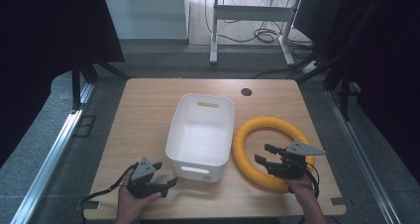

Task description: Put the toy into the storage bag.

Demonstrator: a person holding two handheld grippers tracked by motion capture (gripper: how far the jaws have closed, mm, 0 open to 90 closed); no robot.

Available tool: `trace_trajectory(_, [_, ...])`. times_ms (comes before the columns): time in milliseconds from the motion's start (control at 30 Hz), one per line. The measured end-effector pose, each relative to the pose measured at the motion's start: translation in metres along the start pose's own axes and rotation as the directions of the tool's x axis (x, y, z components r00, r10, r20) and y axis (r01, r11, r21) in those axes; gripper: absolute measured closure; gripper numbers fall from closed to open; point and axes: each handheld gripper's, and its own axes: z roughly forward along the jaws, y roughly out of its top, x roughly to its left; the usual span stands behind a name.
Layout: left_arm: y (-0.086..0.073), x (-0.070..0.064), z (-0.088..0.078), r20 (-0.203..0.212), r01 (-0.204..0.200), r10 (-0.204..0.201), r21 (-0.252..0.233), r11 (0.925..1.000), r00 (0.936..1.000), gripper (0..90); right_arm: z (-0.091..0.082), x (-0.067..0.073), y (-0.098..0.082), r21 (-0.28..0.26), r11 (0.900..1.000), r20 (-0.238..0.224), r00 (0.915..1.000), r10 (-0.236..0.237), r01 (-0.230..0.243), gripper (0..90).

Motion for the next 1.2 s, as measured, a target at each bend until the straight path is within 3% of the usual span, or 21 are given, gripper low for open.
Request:
trace_trajectory(333, [-0.001, -0.003, -0.001, 0.02, 0.01, -0.01, 0.004, 0.9999, 0.9998, 19.8, 0.003, 0.002, 0.002, 0.002, 1.0, 0.02, 0.9998, 0.004, -0.004, 32.2])
trace_trajectory(567, [-0.001, -0.003, -0.003, 0.016, 0.006, -0.007, 0.019, 0.9998, 0.9998, 20.6, 0.006, 0.004, 0.002, -0.003, 1.0, 0.057, 0.998, -0.026, 0.026, 29.7])
trace_trajectory(733, [-0.002, -0.004, 0.0, 0.022, 0.002, -0.003, 0.032, 0.9995, 0.9997, 20.7, 0.008, 0.006, 0.002, 0.02, 0.998, 0.058, 0.9966, -0.059, 0.058, 30.7])
trace_trajectory(800, [-0.003, -0.004, 0.002, 0.014, -0.005, 0.004, 0.058, 0.9983, 0.9999, 20.7, 0.01, 0.008, 0.004, 0.065, 0.995, 0.096, 0.9925, -0.077, 0.071, 30.2])
trace_trajectory(967, [0.001, -0.008, -0.001, 0.003, -0.035, 0.034, 0.061, 0.9975, 0.9994, 20.6, 0.008, 0.012, 0.008, 0.133, 0.986, 0.095, 0.9891, -0.112, 0.099, 30.3])
trace_trajectory(1133, [0.003, -0.013, 0.001, 0.007, -0.056, 0.056, 0.064, 0.9963, 0.9984, 20.0, 0.003, 0.009, 0.019, 0.202, 0.974, 0.042, 0.9929, -0.111, 0.1, 31.2])
trace_trajectory(1167, [0.002, -0.013, 0.002, 0.005, -0.058, 0.058, 0.072, 0.9957, 0.9983, 20.0, 0.002, 0.009, 0.022, 0.228, 0.967, 0.03, 0.992, -0.123, 0.113, 31.2])
trace_trajectory(1200, [0.002, -0.014, 0.004, 0.003, -0.055, 0.055, 0.076, 0.9956, 0.9985, 19.9, 0.0, 0.009, 0.027, 0.272, 0.954, 0.015, 0.9902, -0.139, 0.129, 31.2])
